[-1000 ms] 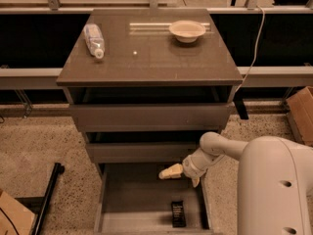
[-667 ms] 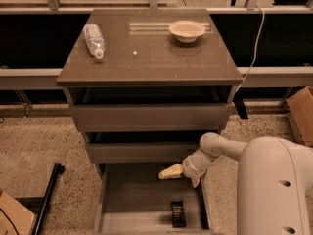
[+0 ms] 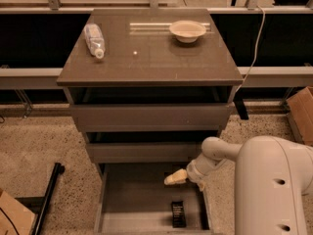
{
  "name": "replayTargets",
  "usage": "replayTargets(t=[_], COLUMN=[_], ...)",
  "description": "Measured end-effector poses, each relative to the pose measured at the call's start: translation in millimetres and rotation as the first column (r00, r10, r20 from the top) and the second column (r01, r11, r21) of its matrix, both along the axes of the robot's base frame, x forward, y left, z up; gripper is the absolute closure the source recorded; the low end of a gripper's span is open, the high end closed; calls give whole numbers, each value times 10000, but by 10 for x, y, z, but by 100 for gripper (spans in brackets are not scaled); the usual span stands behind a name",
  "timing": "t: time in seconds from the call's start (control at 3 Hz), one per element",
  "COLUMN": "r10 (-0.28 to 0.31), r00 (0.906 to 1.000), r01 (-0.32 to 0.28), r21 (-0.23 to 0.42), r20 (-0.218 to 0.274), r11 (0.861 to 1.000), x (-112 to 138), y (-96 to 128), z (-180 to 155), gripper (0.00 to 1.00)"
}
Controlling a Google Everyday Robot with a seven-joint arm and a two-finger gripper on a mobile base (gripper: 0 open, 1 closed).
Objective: Pick rxbar chocolate from bottom drawer and place on counter
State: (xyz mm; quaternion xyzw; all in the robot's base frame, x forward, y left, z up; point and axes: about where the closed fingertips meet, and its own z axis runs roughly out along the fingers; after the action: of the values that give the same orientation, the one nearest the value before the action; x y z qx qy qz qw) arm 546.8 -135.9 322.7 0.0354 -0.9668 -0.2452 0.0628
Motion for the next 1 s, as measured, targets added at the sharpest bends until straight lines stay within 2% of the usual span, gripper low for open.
replayTargets(t=[0.33, 0.67, 1.0], r10=[-214, -561, -609], r00=[9997, 9970, 9937], r01=[215, 607, 722], r21=[68, 884, 1222], r20=[-152, -542, -938], r11=[9997, 9942, 9899], x=[-24, -58, -100], y=[-109, -116, -61], z=[-164, -436, -636], gripper=[0, 0, 0])
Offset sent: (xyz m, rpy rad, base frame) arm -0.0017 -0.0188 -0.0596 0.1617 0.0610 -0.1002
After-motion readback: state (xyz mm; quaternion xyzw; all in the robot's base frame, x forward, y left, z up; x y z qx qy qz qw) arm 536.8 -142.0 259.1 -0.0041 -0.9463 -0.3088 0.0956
